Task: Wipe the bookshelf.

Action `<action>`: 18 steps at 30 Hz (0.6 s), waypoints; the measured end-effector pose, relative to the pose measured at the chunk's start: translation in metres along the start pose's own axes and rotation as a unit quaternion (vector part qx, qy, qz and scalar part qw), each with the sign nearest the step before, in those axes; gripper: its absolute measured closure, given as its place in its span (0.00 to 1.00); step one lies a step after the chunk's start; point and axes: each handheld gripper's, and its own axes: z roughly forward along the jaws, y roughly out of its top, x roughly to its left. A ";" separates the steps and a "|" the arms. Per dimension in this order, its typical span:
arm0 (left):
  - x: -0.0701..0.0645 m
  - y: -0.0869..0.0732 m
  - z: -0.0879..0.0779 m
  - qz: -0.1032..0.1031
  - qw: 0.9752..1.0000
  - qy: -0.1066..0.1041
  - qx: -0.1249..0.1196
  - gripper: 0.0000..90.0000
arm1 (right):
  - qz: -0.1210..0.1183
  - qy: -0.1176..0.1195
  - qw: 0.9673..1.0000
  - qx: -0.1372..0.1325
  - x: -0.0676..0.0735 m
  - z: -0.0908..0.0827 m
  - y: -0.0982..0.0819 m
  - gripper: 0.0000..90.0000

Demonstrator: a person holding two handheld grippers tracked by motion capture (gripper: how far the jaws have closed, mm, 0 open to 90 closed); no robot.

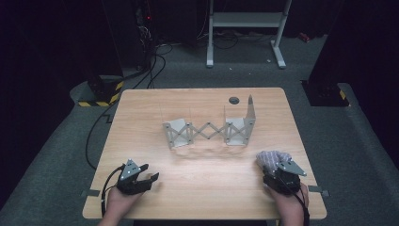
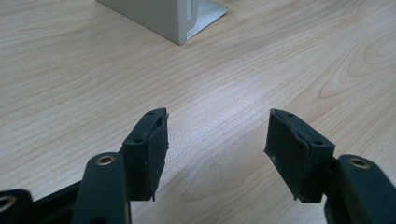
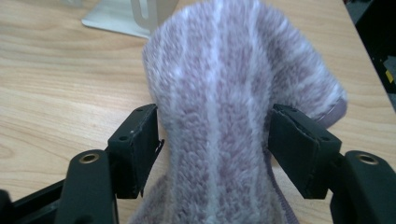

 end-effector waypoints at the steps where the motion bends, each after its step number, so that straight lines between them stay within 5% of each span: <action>1: 0.000 0.000 0.000 0.001 1.000 0.000 0.000 0.43 | 0.001 0.000 1.000 -0.002 0.000 -0.001 0.001 0.37; 18: -0.002 0.001 0.001 0.001 1.000 -0.001 0.000 0.43 | -0.015 0.001 0.998 -0.064 0.013 -0.026 0.018 0.36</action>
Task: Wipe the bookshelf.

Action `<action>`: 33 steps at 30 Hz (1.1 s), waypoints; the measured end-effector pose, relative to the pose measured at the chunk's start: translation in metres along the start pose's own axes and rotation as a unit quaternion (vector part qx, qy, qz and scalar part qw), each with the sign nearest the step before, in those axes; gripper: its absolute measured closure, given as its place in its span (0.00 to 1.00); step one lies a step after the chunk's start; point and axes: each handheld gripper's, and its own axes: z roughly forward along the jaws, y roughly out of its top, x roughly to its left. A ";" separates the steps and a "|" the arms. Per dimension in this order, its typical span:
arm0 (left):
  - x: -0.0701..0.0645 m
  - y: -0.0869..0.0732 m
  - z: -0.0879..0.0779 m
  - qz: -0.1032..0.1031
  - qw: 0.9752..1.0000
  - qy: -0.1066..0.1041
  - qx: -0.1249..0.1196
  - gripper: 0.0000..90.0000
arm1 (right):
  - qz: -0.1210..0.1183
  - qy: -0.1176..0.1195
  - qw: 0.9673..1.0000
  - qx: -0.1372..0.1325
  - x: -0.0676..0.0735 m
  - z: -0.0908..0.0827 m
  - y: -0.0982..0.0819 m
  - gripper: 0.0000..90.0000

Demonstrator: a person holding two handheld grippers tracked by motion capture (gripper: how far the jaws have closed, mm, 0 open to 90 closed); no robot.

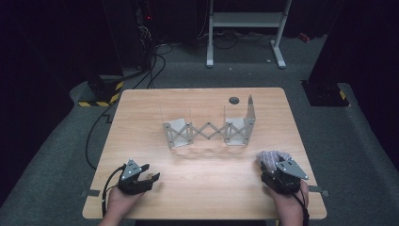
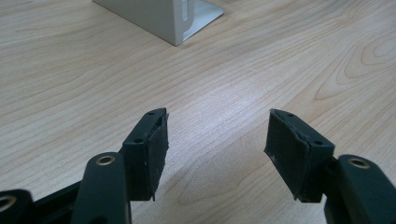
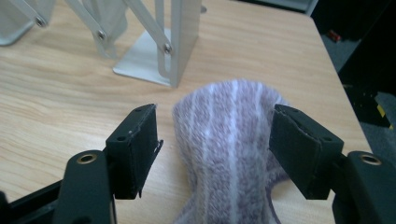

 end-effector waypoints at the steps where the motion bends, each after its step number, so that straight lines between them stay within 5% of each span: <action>1: 0.000 0.000 0.000 -0.001 1.000 0.000 0.000 0.43 | 0.000 0.000 1.000 -0.003 0.001 -0.001 0.001 0.36; 10: 0.001 0.001 -0.002 0.007 1.000 -0.001 -0.003 0.44 | -0.012 0.028 0.999 -0.021 0.019 0.000 0.008 0.39; 16: -0.001 -0.001 -0.001 0.011 1.000 -0.009 0.001 0.44 | -0.013 0.052 0.998 -0.039 0.040 0.016 0.026 0.56; 25: 0.000 -0.003 -0.003 0.010 1.000 -0.011 0.002 0.44 | -0.007 0.013 1.000 0.001 0.046 0.079 0.062 0.75; 33: 0.002 -0.004 -0.006 0.008 1.000 -0.007 -0.002 0.44 | -0.009 -0.005 1.000 0.006 0.048 0.098 0.072 0.79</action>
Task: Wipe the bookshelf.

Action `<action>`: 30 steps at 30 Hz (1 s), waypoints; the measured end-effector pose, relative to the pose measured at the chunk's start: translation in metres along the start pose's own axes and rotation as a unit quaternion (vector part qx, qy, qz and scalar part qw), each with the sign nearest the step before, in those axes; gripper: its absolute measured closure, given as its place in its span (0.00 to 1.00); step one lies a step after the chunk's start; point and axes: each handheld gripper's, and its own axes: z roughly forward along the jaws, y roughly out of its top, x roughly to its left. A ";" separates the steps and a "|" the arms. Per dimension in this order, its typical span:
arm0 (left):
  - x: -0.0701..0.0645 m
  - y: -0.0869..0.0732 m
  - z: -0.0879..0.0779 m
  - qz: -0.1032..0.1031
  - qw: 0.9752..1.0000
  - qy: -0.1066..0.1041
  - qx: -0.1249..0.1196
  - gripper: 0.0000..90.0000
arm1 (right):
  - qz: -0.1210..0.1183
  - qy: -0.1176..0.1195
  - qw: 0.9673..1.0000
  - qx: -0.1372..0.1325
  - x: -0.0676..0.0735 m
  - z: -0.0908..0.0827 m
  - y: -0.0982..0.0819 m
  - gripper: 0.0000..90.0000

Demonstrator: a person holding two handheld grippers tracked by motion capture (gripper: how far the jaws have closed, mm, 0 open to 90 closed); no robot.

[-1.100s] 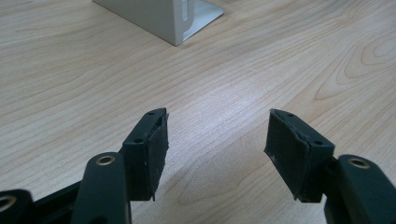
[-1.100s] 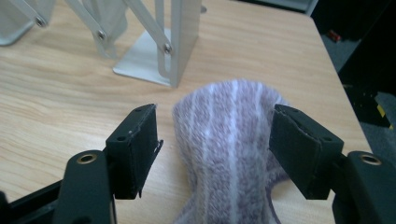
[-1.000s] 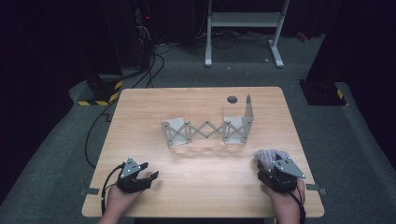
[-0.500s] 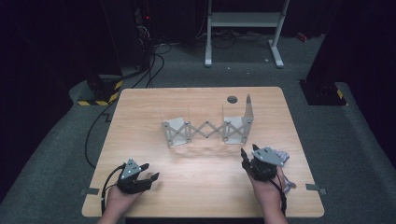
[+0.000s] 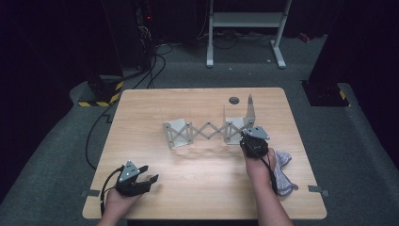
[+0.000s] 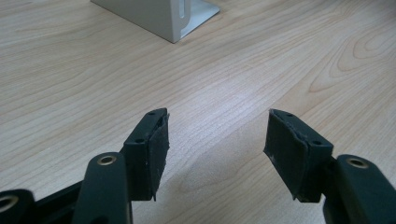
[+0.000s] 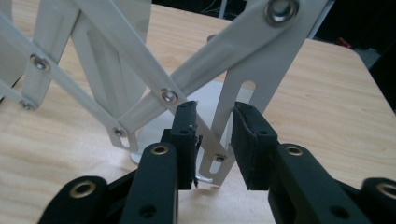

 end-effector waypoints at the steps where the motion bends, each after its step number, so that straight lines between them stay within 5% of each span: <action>1: 0.000 0.000 -0.001 -0.001 1.000 0.000 -0.001 0.44 | 0.000 0.000 1.000 0.000 0.000 0.000 0.000 0.79; 16: 0.001 0.000 -0.001 -0.005 1.000 -0.001 -0.001 0.44 | 0.004 -0.014 1.000 0.018 -0.002 0.044 0.032 0.76; 22: 0.001 -0.001 -0.001 -0.002 1.000 -0.003 0.001 0.44 | -0.003 0.014 1.000 -0.024 0.015 0.010 0.028 0.72; 30: -0.003 0.001 0.000 0.005 1.000 -0.005 0.002 0.44 | -0.031 0.083 0.994 -0.072 0.069 -0.013 0.053 0.62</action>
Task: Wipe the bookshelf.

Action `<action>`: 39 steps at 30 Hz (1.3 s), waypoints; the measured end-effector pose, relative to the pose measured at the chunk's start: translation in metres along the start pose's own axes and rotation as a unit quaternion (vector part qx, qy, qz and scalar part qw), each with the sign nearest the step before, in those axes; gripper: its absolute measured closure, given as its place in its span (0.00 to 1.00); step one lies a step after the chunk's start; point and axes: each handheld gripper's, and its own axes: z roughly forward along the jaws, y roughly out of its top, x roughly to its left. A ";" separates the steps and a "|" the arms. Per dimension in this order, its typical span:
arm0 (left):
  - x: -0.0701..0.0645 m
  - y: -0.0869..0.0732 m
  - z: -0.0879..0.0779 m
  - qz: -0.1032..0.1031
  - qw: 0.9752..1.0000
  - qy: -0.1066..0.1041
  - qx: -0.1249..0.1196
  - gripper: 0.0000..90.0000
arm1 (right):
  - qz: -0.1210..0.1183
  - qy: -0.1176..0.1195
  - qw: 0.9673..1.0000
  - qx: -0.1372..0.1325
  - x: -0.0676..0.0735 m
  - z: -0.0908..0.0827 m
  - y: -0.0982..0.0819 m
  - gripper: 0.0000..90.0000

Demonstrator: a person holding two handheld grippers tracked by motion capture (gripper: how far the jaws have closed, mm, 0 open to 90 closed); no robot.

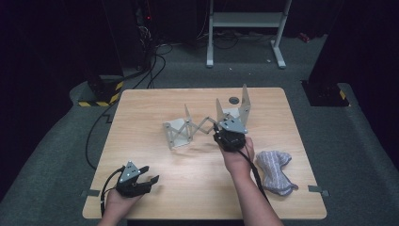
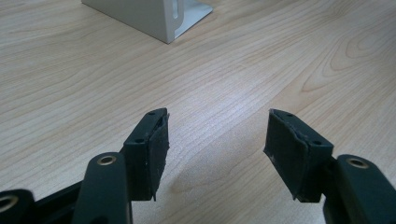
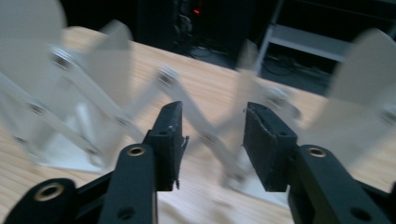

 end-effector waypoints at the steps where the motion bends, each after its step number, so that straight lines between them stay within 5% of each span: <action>1: 0.000 0.000 0.001 -0.001 1.000 0.000 -0.001 0.44 | -0.002 0.004 1.000 -0.003 0.005 0.002 0.003 0.59; 6: 0.001 -0.001 0.000 -0.002 1.000 0.000 0.001 0.44 | -0.004 0.009 1.000 -0.007 0.026 0.026 0.020 0.52; 14: 0.002 -0.003 -0.002 -0.004 1.000 0.000 0.000 0.44 | 0.002 -0.010 1.000 0.026 0.031 0.055 0.018 0.54; 39: 0.001 -0.004 -0.001 0.000 1.000 0.003 0.009 0.44 | -0.032 0.004 0.999 0.016 0.021 0.009 -0.008 0.57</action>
